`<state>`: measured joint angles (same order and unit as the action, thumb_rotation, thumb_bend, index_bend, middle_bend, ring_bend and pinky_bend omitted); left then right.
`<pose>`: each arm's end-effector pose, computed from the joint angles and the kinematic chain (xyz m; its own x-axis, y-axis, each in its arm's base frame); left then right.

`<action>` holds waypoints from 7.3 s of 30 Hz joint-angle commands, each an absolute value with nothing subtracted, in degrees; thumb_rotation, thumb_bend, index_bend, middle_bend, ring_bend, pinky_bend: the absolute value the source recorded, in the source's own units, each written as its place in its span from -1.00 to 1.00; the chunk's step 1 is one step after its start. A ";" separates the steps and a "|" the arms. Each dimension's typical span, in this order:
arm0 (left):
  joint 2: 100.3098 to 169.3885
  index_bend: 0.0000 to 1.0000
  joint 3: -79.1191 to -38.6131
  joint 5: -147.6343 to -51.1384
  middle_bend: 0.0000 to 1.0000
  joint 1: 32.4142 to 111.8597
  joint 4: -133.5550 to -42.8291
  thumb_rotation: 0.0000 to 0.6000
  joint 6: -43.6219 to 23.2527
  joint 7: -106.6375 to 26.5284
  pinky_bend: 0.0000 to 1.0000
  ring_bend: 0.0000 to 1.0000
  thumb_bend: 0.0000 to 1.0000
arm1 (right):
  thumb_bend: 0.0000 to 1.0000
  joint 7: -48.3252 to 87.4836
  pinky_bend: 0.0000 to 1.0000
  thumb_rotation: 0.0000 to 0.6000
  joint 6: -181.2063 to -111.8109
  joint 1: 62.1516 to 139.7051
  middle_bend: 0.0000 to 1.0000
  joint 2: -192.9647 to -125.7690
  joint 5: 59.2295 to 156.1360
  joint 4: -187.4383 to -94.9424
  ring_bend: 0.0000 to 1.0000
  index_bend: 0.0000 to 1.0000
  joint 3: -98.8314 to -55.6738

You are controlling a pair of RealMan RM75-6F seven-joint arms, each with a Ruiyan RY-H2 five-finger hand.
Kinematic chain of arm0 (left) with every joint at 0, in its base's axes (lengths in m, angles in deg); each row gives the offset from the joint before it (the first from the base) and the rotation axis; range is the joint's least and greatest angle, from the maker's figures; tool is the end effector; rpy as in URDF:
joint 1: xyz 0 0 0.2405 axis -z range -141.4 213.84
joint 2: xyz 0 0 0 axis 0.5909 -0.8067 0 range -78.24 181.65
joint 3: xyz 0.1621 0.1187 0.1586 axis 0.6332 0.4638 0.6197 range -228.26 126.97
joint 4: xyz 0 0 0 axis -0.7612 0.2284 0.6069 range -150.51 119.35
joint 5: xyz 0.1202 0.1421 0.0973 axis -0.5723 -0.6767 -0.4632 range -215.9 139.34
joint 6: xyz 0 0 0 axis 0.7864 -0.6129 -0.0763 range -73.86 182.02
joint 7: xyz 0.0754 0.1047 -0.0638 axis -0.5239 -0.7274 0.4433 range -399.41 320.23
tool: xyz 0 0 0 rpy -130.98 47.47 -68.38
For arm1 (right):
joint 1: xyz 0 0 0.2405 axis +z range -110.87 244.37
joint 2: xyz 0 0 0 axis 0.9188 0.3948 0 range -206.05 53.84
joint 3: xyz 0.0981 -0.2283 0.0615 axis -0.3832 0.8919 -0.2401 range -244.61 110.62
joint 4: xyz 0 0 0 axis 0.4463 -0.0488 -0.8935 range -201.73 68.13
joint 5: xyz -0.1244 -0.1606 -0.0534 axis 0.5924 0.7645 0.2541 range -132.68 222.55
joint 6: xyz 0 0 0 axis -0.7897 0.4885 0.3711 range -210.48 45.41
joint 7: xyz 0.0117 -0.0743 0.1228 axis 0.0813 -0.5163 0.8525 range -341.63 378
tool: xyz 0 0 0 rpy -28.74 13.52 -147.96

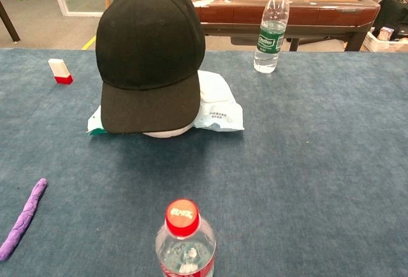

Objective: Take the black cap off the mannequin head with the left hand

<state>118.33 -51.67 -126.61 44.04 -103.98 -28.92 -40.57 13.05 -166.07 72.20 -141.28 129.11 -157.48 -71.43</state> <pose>-0.3107 0.1909 0.1399 0.4424 0.0449 0.8957 0.8944 -0.0947 -0.4371 -0.3166 -0.1903 0.1580 0.4806 0.0020 0.8770 -0.8769 0.0135 0.4805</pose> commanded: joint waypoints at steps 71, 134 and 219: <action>141.43 0.58 -55.28 -135.93 0.86 61.48 -100.22 1.00 -21.07 -52.63 0.53 0.46 -0.95 | -0.18 21.79 -0.33 1.00 -169.50 70.11 -0.29 -137.72 130.84 -157.41 -0.54 -0.06 -71.77; 153.19 -0.05 -58.75 -140.04 0.43 66.77 -85.83 1.00 -37.96 -42.78 0.24 -0.01 -0.95 | -0.18 29.32 -0.33 1.00 -172.39 67.69 -0.29 -135.86 129.58 -155.77 -0.54 -0.06 -73.42; 145.58 0.27 -71.20 -136.39 0.35 75.79 -91.23 1.00 -40.02 -51.37 0.19 -0.06 0.01 | -0.18 27.60 -0.33 1.00 -170.28 68.68 -0.29 -136.10 129.01 -156.12 -0.54 -0.06 -73.42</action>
